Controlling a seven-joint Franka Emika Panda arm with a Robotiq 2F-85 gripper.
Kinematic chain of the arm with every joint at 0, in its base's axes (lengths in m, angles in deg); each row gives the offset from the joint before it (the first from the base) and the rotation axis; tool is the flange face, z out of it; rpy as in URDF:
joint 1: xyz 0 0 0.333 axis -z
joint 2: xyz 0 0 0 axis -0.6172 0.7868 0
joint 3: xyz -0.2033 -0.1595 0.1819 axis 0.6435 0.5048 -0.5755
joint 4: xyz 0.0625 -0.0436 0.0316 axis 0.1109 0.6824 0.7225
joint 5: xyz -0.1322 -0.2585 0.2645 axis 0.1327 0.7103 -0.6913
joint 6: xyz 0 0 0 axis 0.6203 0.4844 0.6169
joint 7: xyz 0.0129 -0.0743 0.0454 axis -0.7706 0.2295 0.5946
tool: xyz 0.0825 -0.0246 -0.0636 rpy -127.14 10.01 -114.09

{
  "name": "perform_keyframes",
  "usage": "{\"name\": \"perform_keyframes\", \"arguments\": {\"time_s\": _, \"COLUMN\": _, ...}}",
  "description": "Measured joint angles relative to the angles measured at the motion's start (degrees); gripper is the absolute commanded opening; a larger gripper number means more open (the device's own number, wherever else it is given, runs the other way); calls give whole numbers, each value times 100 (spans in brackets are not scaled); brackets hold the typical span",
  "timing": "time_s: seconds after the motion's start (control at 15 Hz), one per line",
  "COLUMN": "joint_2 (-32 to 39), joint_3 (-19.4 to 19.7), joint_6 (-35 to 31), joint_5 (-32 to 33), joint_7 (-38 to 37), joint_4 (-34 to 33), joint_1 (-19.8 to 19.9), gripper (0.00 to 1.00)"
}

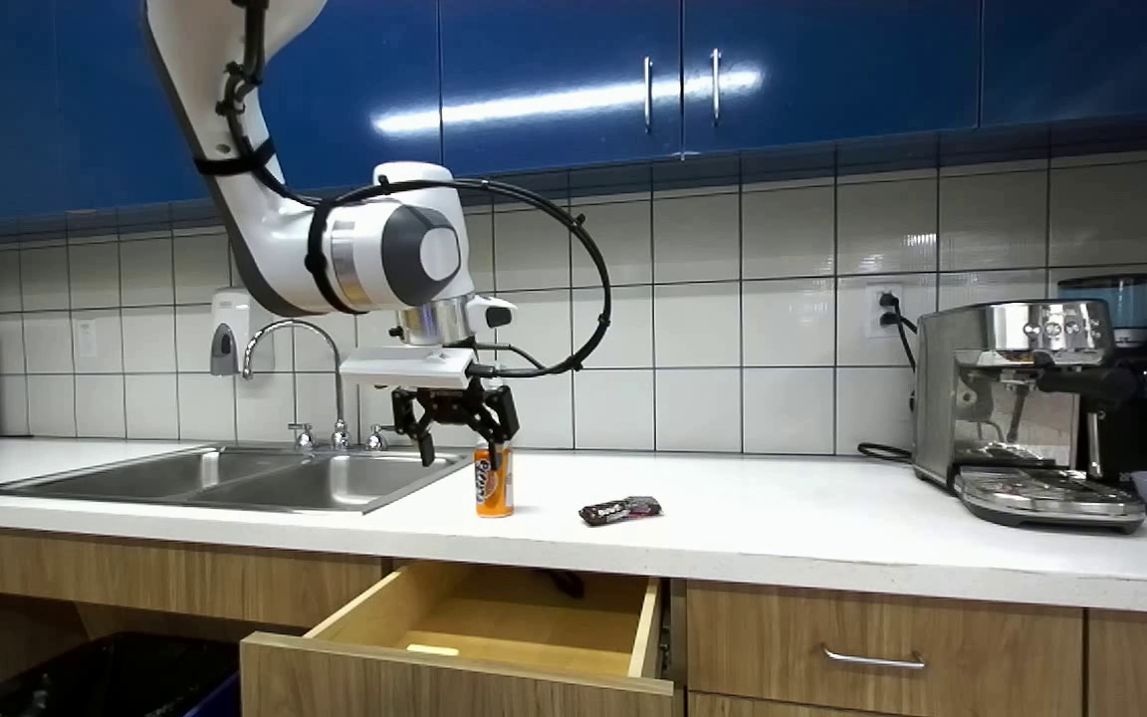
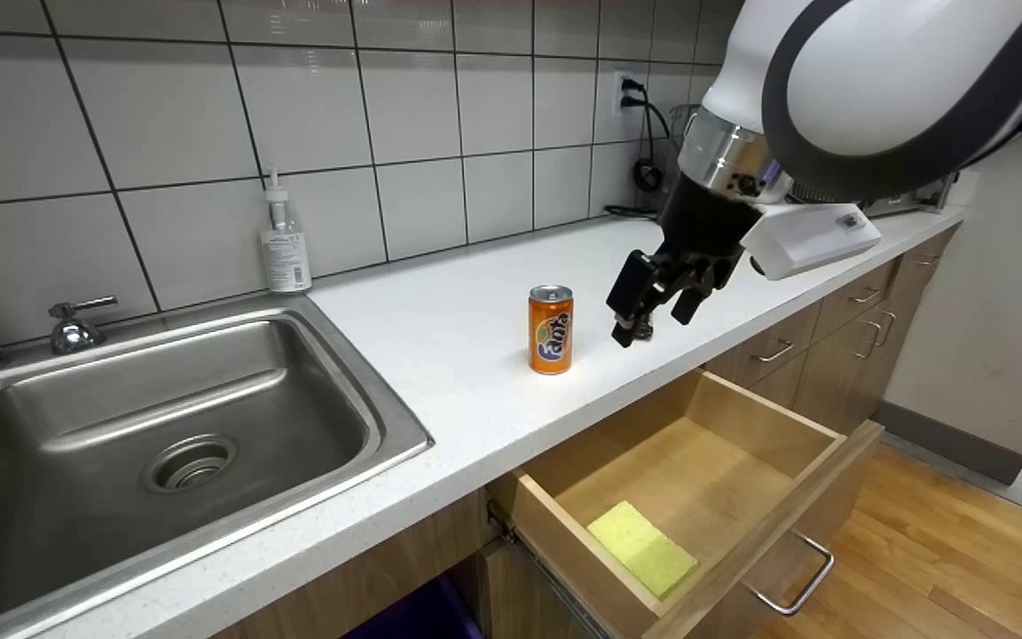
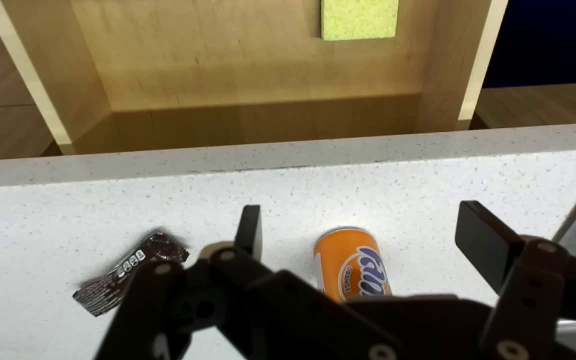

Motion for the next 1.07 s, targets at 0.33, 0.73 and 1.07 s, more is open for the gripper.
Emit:
{"name": "perform_keyframes", "arguments": {"time_s": 0.33, "joint_2": 147, "joint_3": 62, "joint_6": 0, "joint_5": 0, "joint_7": 0, "joint_4": -404, "joint_1": 7, "gripper": 100}}
{"name": "perform_keyframes", "arguments": {"time_s": 0.73, "joint_2": 677, "joint_3": 58, "joint_6": -6, "joint_5": 0, "joint_7": 1, "joint_4": -1085, "joint_1": -7, "gripper": 100}}
{"name": "perform_keyframes", "arguments": {"time_s": 1.07, "joint_2": 1141, "joint_3": 58, "joint_6": -6, "joint_5": 0, "joint_7": 1, "joint_4": -1651, "joint_1": -14, "gripper": 100}}
